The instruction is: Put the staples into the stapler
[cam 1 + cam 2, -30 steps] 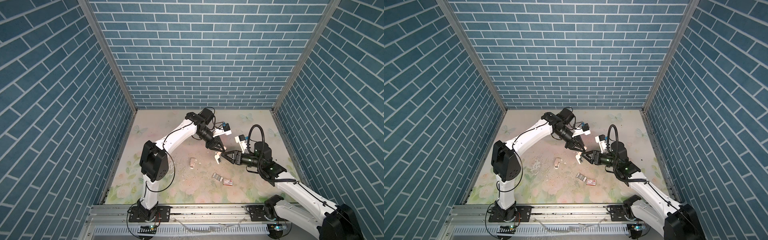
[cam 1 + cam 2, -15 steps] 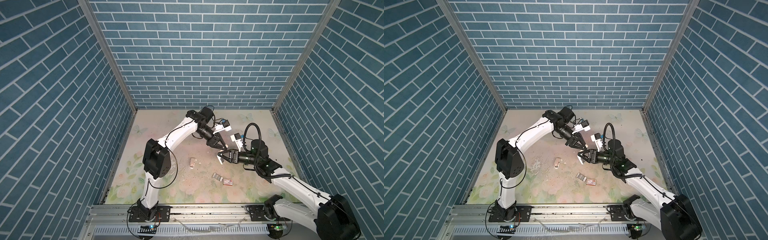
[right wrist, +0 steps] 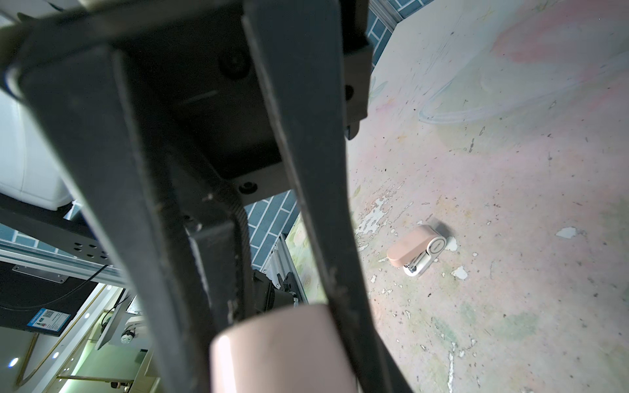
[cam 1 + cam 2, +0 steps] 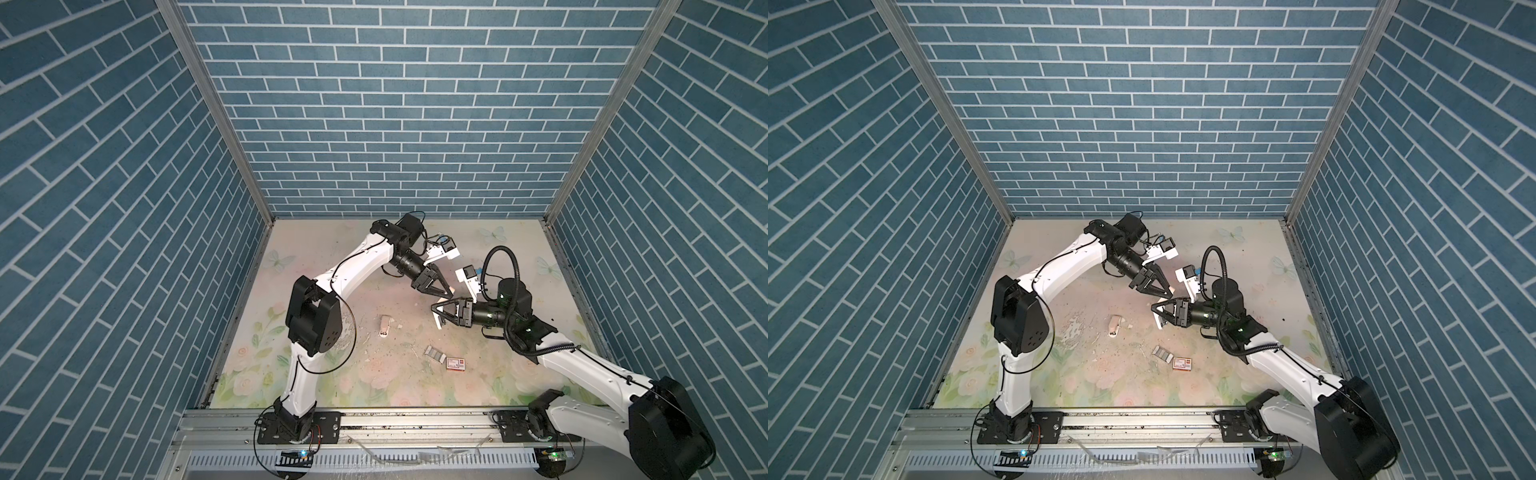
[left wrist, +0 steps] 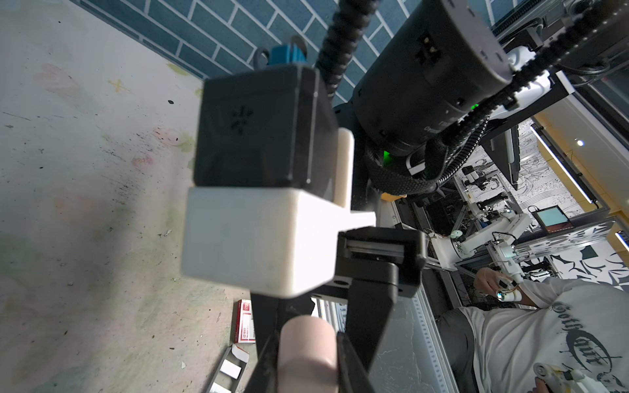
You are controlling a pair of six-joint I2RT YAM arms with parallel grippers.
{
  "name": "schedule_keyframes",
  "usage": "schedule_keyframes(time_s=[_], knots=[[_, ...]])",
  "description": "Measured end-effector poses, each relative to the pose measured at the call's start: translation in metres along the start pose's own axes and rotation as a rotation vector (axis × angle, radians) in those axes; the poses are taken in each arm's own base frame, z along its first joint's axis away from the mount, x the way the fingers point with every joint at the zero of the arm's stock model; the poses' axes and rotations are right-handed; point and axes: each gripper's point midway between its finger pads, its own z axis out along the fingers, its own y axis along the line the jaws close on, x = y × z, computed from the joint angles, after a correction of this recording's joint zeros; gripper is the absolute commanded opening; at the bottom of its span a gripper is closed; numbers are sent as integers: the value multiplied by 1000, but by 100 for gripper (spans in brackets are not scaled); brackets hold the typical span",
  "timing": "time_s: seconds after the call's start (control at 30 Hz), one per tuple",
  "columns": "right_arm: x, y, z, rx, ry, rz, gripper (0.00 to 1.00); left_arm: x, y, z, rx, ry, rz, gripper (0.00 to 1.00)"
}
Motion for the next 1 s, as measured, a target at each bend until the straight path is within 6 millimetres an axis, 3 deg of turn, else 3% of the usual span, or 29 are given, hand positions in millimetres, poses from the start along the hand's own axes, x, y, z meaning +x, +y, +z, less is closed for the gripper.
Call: schedule_keyframes(time_s=[0.17, 0.3, 0.47, 0.63, 0.8, 1.0], knots=[[4, -10, 1, 34, 12, 45, 14, 2, 8, 0, -14, -9, -6, 68], [10, -24, 2, 90, 25, 87, 14, 6, 14, -3, -46, -10, -13, 79], [3, -33, 3, 162, 28, 101, 13, 7, 22, -26, -132, -38, -5, 80], [-3, -54, 2, 303, 37, 92, 14, 12, 36, -73, -301, -82, 0, 81], [1, -103, -1, 540, 98, 102, 14, 26, 45, -114, -524, -67, 39, 81], [18, -162, -14, 802, 206, 108, 14, 55, 39, -129, -701, 0, 109, 82]])
